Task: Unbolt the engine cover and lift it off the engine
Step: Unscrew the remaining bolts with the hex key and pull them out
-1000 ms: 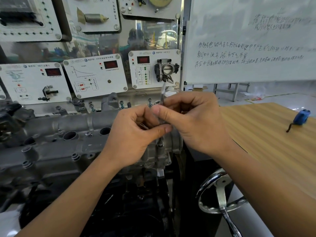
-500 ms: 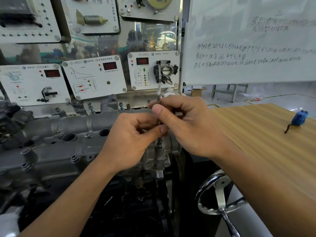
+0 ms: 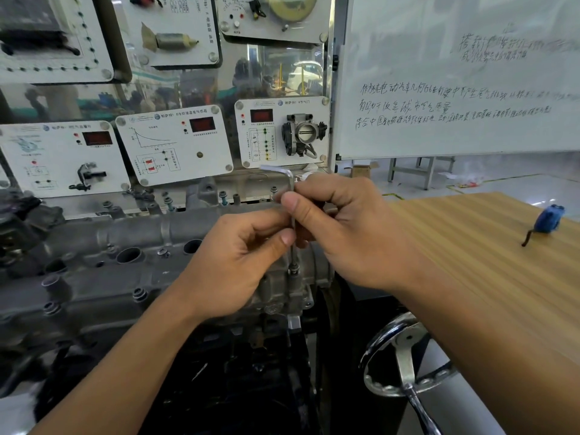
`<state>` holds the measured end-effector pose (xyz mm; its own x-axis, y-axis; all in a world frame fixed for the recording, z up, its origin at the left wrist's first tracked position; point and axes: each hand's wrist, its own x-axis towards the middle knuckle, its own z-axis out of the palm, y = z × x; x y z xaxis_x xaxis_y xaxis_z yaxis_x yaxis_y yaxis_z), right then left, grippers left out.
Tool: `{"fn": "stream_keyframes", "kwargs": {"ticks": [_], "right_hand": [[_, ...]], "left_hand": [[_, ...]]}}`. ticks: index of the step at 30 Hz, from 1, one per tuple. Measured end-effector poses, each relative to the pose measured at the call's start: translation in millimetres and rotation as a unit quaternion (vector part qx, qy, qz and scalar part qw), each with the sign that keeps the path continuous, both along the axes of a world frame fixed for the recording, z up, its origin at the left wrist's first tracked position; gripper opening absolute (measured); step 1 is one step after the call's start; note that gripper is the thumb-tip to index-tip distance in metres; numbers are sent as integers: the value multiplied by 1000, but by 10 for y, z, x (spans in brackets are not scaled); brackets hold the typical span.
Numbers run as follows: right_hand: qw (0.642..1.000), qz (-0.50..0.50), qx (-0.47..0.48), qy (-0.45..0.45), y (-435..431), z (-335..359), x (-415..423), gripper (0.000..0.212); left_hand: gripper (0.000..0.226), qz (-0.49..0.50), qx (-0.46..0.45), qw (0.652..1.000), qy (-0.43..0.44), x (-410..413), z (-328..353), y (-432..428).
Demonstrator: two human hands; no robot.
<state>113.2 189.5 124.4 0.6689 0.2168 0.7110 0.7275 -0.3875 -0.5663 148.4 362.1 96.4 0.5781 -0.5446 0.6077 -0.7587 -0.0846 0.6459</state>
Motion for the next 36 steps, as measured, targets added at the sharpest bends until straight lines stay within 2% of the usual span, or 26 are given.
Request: {"fn": "stream_keyframes", "kwargs": {"ticks": [5, 9, 14, 16, 20, 25, 29, 33, 36], "right_hand": [[1000, -1, 3, 4, -20, 7, -21, 19], [998, 3, 55, -8, -31, 17, -27, 12], [997, -1, 75, -3, -50, 30, -11, 12], [998, 25, 58, -4, -53, 38, -15, 12], [998, 58, 27, 23, -64, 54, -15, 23], [999, 31, 12, 18, -68, 51, -19, 20], [998, 8, 56, 12, -74, 32, -26, 12], [995, -3, 94, 16, -62, 26, -17, 16], [996, 19, 87, 23, -51, 37, -21, 10]], "left_hand": [[17, 55, -64, 996, 23, -17, -10, -45], [36, 99, -92, 991, 9, -41, 10, -102], [32, 110, -86, 990, 18, -54, 25, -138], [26, 75, -54, 995, 42, -47, 39, -102], [20, -1, 26, 999, 29, -51, 61, -16], [17, 50, 15, 999, 5, -65, 75, -23], [15, 105, -11, 994, -10, -96, 100, -42], [26, 126, -34, 991, -21, -91, 98, -106], [27, 119, -33, 992, -12, -75, 91, -90]]}}
